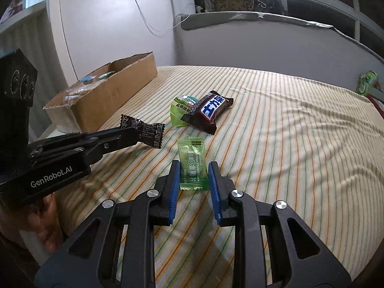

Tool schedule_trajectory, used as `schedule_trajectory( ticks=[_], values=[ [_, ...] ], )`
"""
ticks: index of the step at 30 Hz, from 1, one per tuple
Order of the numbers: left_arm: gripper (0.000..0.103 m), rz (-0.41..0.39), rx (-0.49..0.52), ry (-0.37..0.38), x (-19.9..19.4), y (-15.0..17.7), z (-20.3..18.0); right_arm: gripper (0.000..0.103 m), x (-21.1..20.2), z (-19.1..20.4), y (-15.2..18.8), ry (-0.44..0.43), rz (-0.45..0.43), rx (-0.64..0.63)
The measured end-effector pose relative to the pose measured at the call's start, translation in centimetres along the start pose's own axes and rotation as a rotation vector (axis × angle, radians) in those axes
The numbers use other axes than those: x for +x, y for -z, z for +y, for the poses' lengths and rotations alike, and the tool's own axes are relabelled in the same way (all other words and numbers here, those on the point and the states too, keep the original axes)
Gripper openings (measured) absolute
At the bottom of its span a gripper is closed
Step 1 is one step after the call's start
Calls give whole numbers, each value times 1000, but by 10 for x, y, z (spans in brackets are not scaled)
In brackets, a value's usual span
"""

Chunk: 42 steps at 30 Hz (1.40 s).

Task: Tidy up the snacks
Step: 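Close the right tool on a green candy while left grips a black wrapper, then lift and carry both held candies over the cardboard box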

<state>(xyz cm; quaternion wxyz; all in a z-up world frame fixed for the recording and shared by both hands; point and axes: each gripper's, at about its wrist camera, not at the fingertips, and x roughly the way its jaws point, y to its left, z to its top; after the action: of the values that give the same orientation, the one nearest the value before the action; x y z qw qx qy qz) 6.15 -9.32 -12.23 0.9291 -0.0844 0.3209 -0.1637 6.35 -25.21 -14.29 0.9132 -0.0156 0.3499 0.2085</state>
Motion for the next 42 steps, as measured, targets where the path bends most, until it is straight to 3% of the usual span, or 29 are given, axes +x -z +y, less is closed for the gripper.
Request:
schedule_trajectory(
  ticks=[10,14,18,20,24,28,31,33,34,35,36,37,38,39,40,42],
  values=[
    [5,-38,40,25,-8,-3,-11,24,-9,-2,-3,31,-62,65],
    [5,-108,56,36,-29,-20,-17,24,-39,-2,-31,82,-142,65],
    [5,-231,86,35,-71,-49,-21,24,-88,12,-60,134,-249,5],
    [5,-281,88,27,-89,-58,-17,24,-99,16,-62,139,-267,-3],
    [5,-305,49,38,-107,-66,-4,24,-113,21,-58,132,-299,4],
    [5,-324,76,14,-116,-66,-4,24,-115,15,-48,124,-300,27],
    [5,-284,79,-7,-107,-60,-5,24,-109,5,-32,112,-280,59],
    [9,-181,103,-21,-80,-47,-8,24,-104,1,-18,100,-257,78],
    [26,-118,119,-32,-63,-37,-10,24,-101,-1,-14,95,-247,83],
    [50,-35,139,-52,-38,-23,-11,24,-98,-2,-8,92,-236,88],
    [53,15,148,-71,-22,-11,-10,24,-96,-3,-3,89,-227,94],
    [49,65,166,-97,-5,2,-9,24,-93,-4,1,82,-215,101],
    [34,97,180,-113,6,11,-8,24,-91,-4,5,78,-206,103],
    [32,93,188,-124,10,17,-7,24,-90,-3,7,78,-202,102],
    [23,56,210,-142,8,19,-8,24,-88,-4,8,76,-198,104],
    [23,61,181,-125,5,13,-5,24,-89,-4,6,77,-206,108]
  ],
)
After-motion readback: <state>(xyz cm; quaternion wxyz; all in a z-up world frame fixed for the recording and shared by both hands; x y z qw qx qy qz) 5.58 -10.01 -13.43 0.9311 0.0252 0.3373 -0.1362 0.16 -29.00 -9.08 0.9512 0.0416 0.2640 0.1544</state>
